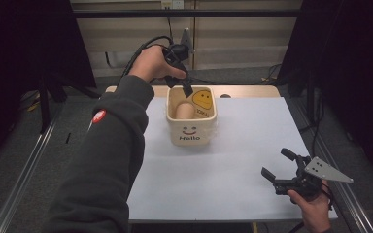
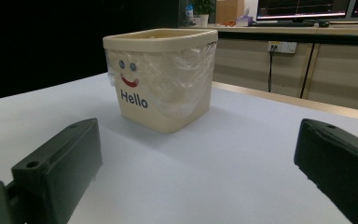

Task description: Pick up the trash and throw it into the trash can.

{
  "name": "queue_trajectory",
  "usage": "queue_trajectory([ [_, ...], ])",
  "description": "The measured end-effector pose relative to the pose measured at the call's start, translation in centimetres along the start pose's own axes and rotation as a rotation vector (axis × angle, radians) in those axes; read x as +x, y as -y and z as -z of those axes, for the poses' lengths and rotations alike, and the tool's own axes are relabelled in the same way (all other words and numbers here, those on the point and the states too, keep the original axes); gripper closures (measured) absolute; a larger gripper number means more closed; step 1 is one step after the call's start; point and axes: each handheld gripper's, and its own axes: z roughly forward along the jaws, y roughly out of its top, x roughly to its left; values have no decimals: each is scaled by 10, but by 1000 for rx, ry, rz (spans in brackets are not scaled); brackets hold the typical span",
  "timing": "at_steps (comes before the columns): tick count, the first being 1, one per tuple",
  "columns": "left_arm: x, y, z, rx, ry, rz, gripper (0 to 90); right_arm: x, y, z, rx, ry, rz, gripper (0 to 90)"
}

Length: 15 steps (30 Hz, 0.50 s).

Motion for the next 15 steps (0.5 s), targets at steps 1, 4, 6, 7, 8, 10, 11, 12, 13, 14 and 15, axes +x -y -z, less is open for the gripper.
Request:
queue_trajectory([
  [1, 0, 0, 3, 2, -3, -13, 155, 0, 0, 0, -1, -1, 1, 2],
  [4, -1, 2, 16, -6, -10, -15, 154, 0, 0, 0, 0, -2, 2, 3],
  [6, -2, 3, 25, -24, -19, -9, 153, 0, 0, 0, -1, -2, 1, 2],
  [7, -3, 4, 30, -21, -23, -11, 152, 0, 0, 0, 0, -2, 1, 2],
  [8, -4, 4, 36, -28, -29, -12, 151, 0, 0, 0, 0, -2, 1, 2],
  [10, -5, 5, 44, -39, -35, -19, 150, 0, 0, 0, 0, -3, -1, 3],
  [11, -6, 6, 47, -48, -36, -15, 150, 0, 0, 0, 0, -1, 2, 3],
  [12, -7, 7, 51, -49, -37, -18, 150, 0, 0, -1, 1, -1, 1, 2],
  [13, -8, 8, 52, -51, -38, -14, 150, 0, 0, -1, -1, -2, -4, 3],
  [14, -8, 8, 54, -51, -40, -19, 151, 0, 0, -1, 1, -1, -4, 3],
  [15, -8, 9, 54, -61, -42, -15, 150, 0, 0, -1, 2, -1, -1, 3],
])
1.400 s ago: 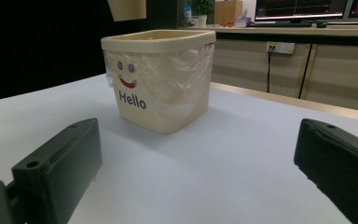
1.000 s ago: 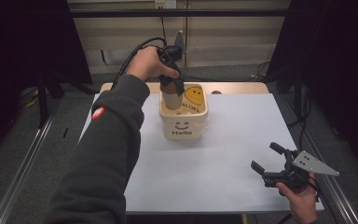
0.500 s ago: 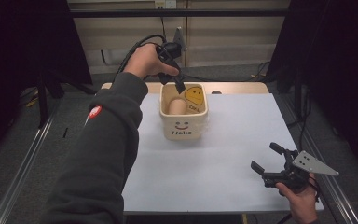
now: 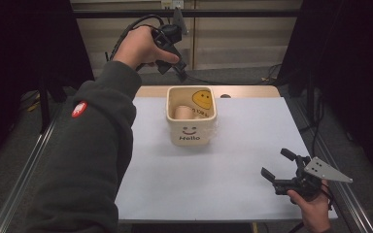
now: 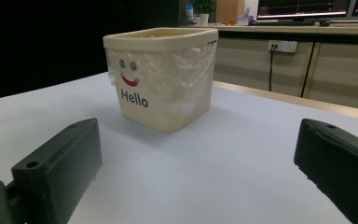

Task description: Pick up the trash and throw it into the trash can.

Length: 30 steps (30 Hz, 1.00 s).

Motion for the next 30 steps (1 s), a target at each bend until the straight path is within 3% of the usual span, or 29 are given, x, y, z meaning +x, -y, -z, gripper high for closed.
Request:
queue_trajectory([
  [6, 1, 8, 3, 13, -11, -17, 140, 0, 0, 0, 2, -1, 6, 3],
  [12, 5, 22, 3, 8, -7, 0, 127, 0, 0, -2, 7, 2, 13, 2],
  [25, 12, 81, 3, -65, -9, 26, 104, 3, 0, -3, 8, -8, 14, 3],
  [30, 13, 101, 1, -86, -6, 15, 98, 4, -1, -4, 14, -11, 25, 3],
])
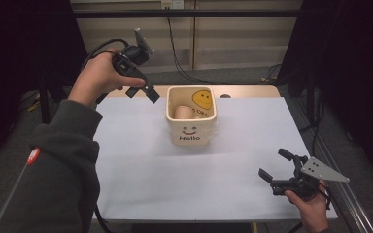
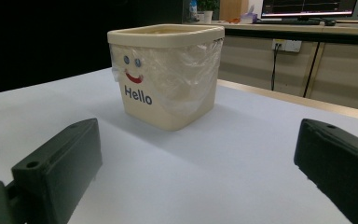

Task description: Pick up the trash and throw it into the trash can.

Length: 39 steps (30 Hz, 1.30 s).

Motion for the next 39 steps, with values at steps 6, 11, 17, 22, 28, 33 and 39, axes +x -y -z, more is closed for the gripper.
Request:
queue_trajectory([
  [6, -3, 26, -7, -43, -2, -18, 78, 1, 0, 0, 6, 0, 1, 3],
  [11, -6, 48, -17, -76, -2, -37, 76, 1, 0, 0, 6, 1, -3, 3],
  [17, -10, 73, -38, -129, 20, -44, 72, 2, 0, 0, 7, -3, 8, 3],
  [22, -16, 93, -56, -179, 25, -45, 71, 3, 0, -1, 4, -2, -4, 3],
  [28, -22, 114, -73, -269, -18, -13, 60, 3, 0, -1, 7, -6, -1, 3],
  [33, -24, 135, -89, -330, -25, 30, 60, 3, 0, -1, 5, -9, 5, 3],
  [39, -29, 165, -108, -434, -56, 63, 57, 3, 0, -1, 9, -10, 6, 3],
])
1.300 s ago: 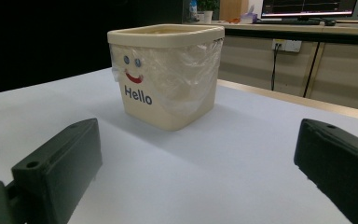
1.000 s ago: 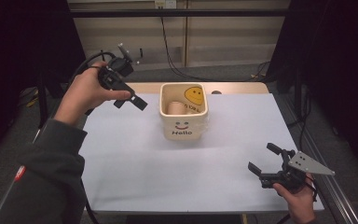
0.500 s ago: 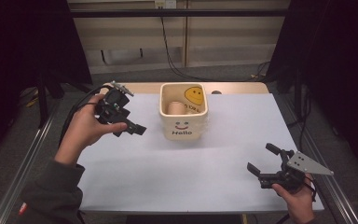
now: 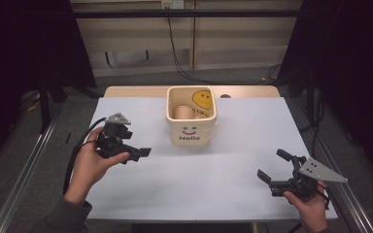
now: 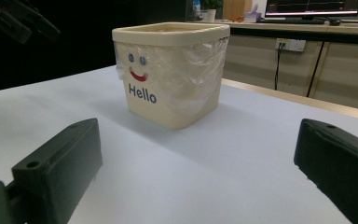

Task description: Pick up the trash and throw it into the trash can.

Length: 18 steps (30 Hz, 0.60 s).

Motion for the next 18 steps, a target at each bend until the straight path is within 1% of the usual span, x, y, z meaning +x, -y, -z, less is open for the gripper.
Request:
queue_trajectory([
  [1, 0, 6, 0, -32, -4, -5, 53, 0, 0, 0, 0, 0, 0, 3],
  [2, 0, 10, 1, -38, -6, -6, 51, 0, 0, 0, 1, 0, 0, 3],
  [3, -1, 15, 1, -65, -14, 1, 51, 0, 0, 0, 0, -4, 4, 3],
  [4, -2, 21, 3, -93, -17, -3, 48, 0, 0, -1, 0, -4, 2, 3],
  [5, -2, 26, 3, -114, -16, -2, 46, 0, 0, -1, -1, -3, 0, 3],
  [6, -3, 30, 4, -130, -24, -2, 46, 1, 0, -1, -5, 0, 2, 3],
  [7, -4, 35, 4, -156, -18, 0, 43, 1, 0, -1, -6, -3, 3, 3],
  [8, -4, 41, 3, -171, -14, -10, 43, 1, 0, -1, -3, -5, 3, 3],
  [10, -7, 51, 2, -206, -16, 4, 43, 1, 0, -1, 5, 2, 4, 3],
  [11, -7, 56, 2, -220, -2, 1, 43, 1, 0, -2, 4, -5, 6, 3],
  [13, -7, 63, 2, -247, -14, 0, 42, 2, 0, -2, 5, -7, 3, 3],
  [14, -8, 65, 1, -259, -6, 7, 40, 2, 0, -3, 8, -7, 1, 3],
  [16, -7, 69, 3, -281, -12, -10, 39, 3, 0, -3, 8, -6, 4, 3],
  [17, -7, 70, 3, -295, -1, -4, 38, 3, 0, -3, 9, -11, 6, 3],
  [18, -7, 71, 4, -301, -3, -5, 37, 3, 0, -3, 6, -11, 10, 3],
])
